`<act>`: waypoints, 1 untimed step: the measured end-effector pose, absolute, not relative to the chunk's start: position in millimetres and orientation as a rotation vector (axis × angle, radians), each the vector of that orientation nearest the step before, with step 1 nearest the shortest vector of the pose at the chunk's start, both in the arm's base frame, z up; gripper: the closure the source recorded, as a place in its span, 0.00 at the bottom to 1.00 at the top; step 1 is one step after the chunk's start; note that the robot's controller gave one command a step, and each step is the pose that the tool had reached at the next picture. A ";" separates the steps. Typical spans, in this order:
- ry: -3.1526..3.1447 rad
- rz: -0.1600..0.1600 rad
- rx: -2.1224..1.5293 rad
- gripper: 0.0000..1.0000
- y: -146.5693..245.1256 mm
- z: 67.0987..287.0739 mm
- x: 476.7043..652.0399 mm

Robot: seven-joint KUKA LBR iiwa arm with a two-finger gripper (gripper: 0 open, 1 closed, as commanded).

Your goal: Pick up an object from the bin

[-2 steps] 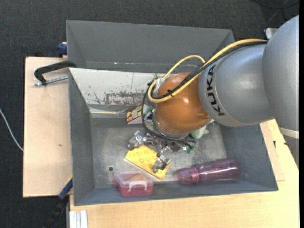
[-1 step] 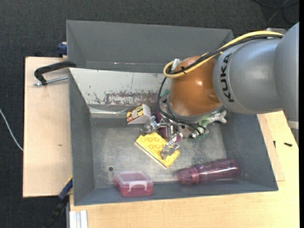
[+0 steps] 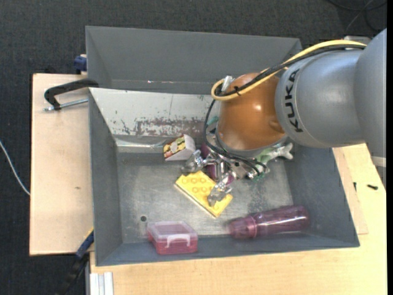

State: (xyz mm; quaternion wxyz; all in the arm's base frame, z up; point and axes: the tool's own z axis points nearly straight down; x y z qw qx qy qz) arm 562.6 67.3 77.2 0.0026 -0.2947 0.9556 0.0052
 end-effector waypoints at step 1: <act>2.997 0.016 -0.924 1.00 67.3 78.3 562.0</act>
Offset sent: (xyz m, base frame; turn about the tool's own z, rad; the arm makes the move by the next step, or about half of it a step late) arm 0.0175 0.0095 0.0013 -0.2350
